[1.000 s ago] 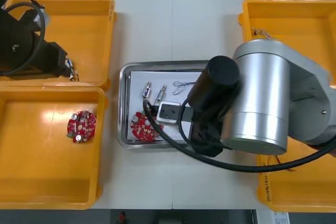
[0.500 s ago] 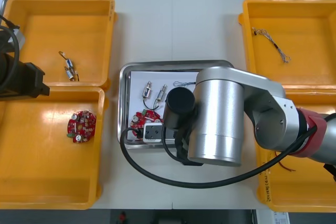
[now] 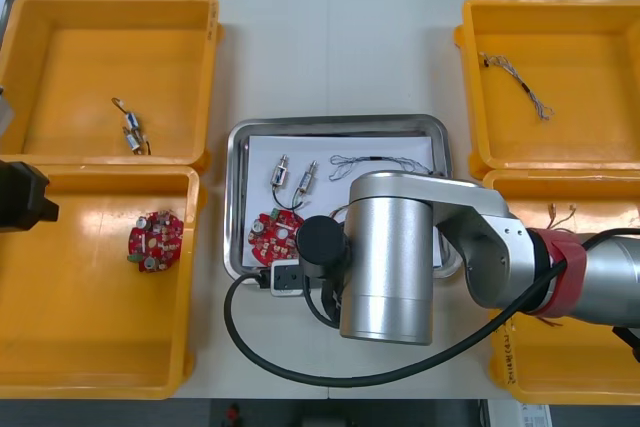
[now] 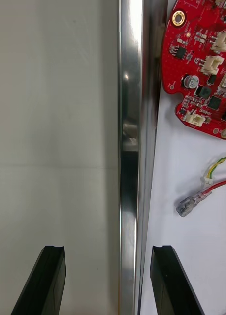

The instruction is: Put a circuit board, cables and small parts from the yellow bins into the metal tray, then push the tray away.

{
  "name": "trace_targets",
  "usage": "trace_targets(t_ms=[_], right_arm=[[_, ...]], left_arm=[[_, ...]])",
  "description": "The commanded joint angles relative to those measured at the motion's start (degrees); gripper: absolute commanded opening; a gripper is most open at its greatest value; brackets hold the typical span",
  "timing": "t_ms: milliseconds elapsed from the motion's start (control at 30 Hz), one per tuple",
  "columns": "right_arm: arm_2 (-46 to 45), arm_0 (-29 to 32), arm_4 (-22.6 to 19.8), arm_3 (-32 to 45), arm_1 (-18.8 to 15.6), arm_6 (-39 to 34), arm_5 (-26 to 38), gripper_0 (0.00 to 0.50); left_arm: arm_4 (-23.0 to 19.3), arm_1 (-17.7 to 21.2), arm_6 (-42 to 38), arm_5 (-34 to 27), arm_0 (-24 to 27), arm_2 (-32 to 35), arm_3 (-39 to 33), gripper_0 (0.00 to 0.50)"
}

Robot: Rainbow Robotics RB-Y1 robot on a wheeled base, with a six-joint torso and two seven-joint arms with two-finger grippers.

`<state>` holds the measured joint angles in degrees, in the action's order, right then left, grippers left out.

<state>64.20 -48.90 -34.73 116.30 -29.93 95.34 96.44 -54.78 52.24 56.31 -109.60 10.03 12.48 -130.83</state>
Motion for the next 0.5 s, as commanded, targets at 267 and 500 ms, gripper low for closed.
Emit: trace_targets(t_ms=[267,500], right_arm=[[0.8,-1.8,1.1,-2.9,2.8,0.7,-1.7,0.5],[2.5,-1.9,2.6,-3.6,2.3,1.0,-3.7,0.5]], left_arm=[[-0.6,2.5,6.5,3.1,-2.3,1.9,-1.7,0.5],[-0.8,2.5,7.4,3.8,-2.6,1.9,-1.8,0.5]])
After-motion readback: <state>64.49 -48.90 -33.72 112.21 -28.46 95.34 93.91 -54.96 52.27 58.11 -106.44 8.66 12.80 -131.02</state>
